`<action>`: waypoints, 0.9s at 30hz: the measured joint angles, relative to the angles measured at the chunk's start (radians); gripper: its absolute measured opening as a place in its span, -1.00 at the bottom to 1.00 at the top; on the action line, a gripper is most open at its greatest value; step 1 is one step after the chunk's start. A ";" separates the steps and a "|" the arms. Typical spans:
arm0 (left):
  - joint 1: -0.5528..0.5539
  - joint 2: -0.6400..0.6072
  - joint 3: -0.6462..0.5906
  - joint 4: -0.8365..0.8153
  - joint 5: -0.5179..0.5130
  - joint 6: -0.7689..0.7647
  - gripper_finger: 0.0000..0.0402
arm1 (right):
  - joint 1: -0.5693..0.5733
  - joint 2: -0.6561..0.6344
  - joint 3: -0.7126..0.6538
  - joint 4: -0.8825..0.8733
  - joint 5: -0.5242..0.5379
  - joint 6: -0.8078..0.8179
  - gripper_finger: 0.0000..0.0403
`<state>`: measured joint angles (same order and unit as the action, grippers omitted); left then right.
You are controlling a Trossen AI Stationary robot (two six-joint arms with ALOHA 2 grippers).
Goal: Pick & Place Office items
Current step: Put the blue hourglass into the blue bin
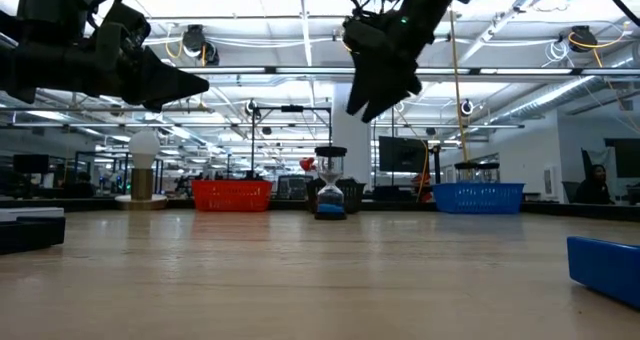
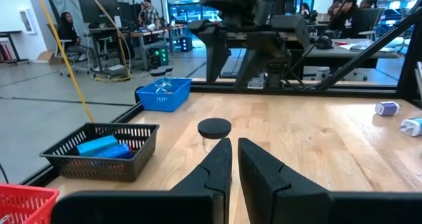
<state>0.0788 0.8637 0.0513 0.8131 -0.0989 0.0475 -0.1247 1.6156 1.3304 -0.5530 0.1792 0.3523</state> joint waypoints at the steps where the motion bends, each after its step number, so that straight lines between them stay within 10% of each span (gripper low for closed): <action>1: 0.000 0.000 0.000 0.000 0.000 0.000 -0.82 | 0.001 0.004 -0.002 0.001 0.000 0.000 0.25; 11: 0.000 0.000 0.000 0.001 0.000 0.000 -0.82 | -0.039 0.139 -0.002 0.131 -0.003 -0.043 0.68; 27: 0.000 0.000 0.000 0.000 0.000 0.000 -0.82 | -0.038 0.207 -0.004 0.266 -0.051 -0.140 0.61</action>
<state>0.0788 0.8637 0.0517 0.8133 -0.0986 0.0479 -0.1624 1.8227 1.3266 -0.2871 0.1286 0.2122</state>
